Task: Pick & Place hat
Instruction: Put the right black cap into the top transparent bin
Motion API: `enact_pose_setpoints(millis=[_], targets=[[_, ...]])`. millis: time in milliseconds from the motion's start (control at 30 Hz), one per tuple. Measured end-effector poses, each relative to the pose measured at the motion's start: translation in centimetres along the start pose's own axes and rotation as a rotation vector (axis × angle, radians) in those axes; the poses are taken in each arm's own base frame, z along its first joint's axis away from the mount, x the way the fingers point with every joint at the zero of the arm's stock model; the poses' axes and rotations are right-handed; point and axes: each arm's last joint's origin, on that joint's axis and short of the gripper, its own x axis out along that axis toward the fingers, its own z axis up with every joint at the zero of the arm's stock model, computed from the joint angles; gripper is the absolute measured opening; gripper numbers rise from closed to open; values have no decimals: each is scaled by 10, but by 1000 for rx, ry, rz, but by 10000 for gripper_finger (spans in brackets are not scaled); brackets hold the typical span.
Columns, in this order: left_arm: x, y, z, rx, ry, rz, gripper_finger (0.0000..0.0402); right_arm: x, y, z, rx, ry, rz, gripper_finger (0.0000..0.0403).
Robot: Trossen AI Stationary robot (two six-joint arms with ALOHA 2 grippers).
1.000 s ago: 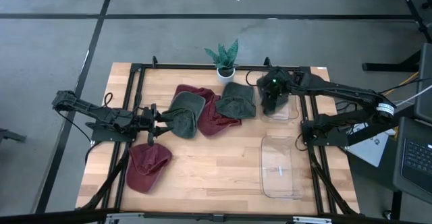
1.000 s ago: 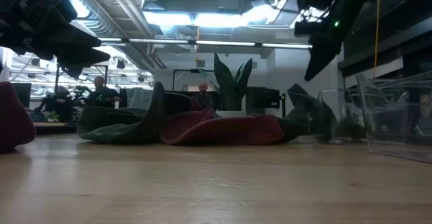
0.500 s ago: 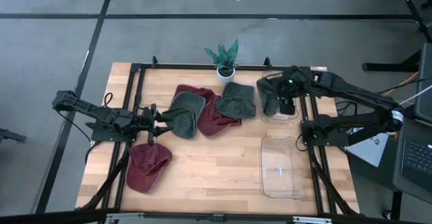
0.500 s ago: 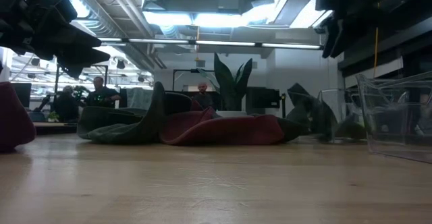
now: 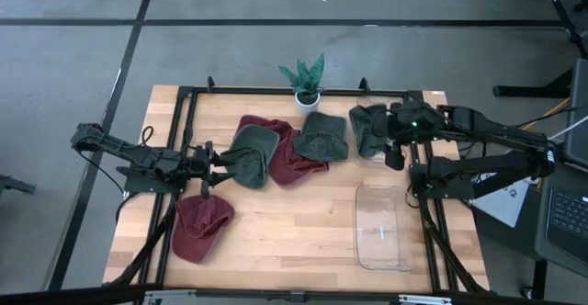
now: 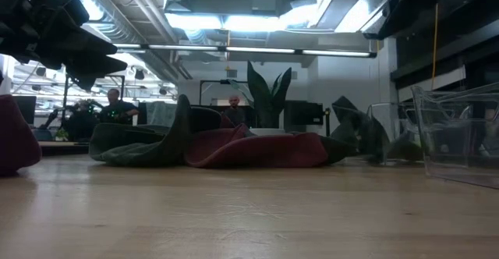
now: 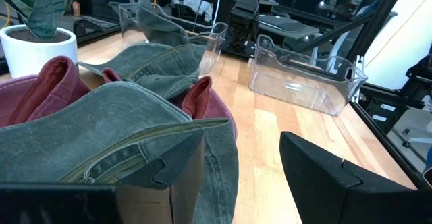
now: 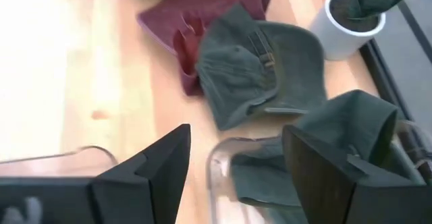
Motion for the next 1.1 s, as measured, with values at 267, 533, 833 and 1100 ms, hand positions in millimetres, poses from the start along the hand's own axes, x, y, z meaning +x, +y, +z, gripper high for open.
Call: enact_pose_setpoints(millis=[267,533,833,1100], targets=[[0,0,0,0,0,0,190,-13,14,-4,-11,-53,70,232],[0,0,0,0,0,0,189,-17,23,-5,-87,-68,117,233],[0,0,0,0,0,1,190,-12,27,-5,-110,-35,134,233],[0,0,0,0,0,0,191,16,36,14,-147,-35,147,233]])
